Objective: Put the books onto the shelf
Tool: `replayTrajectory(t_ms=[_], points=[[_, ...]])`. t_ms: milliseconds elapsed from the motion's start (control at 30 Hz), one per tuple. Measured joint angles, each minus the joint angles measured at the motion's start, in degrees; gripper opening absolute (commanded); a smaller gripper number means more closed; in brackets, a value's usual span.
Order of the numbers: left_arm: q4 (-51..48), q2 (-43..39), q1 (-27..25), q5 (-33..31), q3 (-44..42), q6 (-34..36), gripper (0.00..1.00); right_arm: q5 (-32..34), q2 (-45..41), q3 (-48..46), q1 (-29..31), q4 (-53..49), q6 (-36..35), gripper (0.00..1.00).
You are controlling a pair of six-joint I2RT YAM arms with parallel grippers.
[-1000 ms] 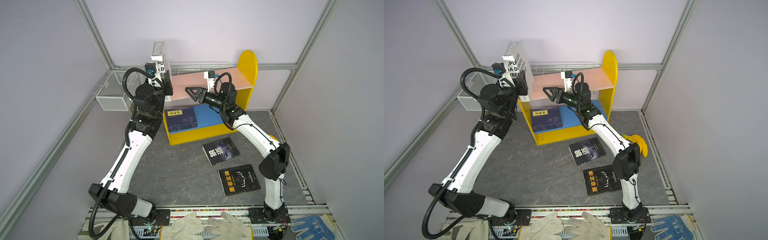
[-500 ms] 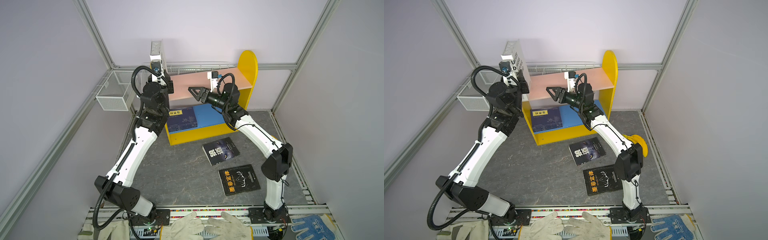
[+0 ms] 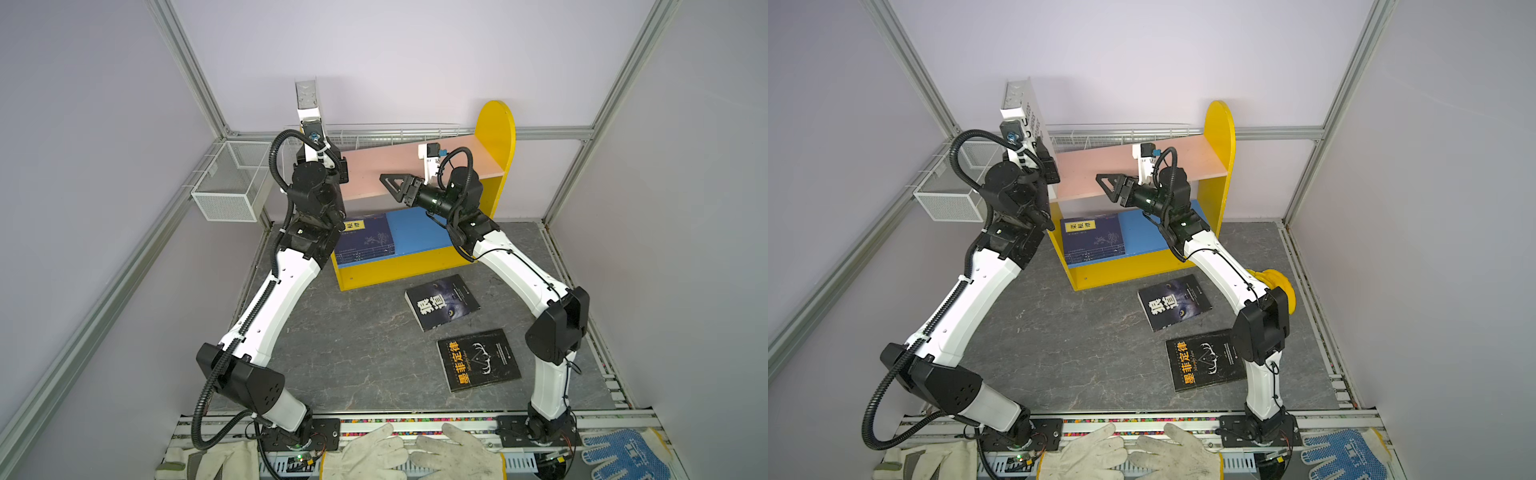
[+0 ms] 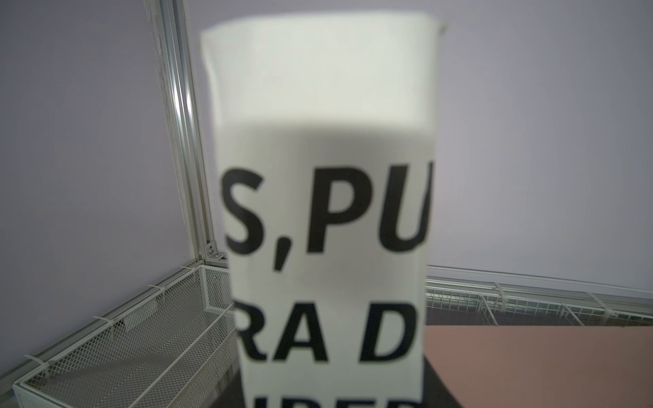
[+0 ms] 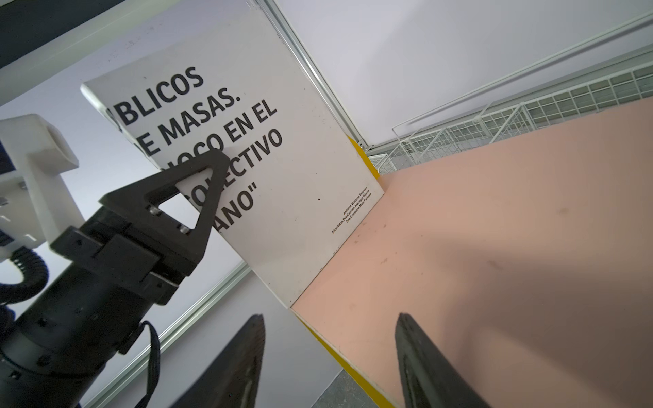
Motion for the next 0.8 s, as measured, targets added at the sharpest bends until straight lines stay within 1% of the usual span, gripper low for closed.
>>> replayTrajectory(t_ms=[100, 267, 567, 667, 800], points=[[0.0, 0.0, 0.0, -0.5, 0.0, 0.3, 0.54, 0.1, -0.4, -0.5, -0.1, 0.0, 0.0, 0.62], [-0.4, 0.0, 0.0, -0.8, 0.4, 0.4, 0.54, 0.2, -0.7, -1.1, -0.2, 0.1, 0.0, 0.62], [-0.8, 0.4, 0.0, -1.2, 1.0, 1.3, 0.58, 0.7, -2.2, -3.1, -0.4, 0.0, -0.1, 0.62], [-1.1, 0.6, 0.0, -1.6, 1.3, 1.5, 0.63, 1.0, -2.5, -3.4, -0.4, -0.1, -0.1, 0.63], [-1.4, 0.6, 0.0, -2.2, 1.3, 1.8, 0.75, 1.3, -3.0, -4.0, -0.5, -0.2, -0.2, 0.63]])
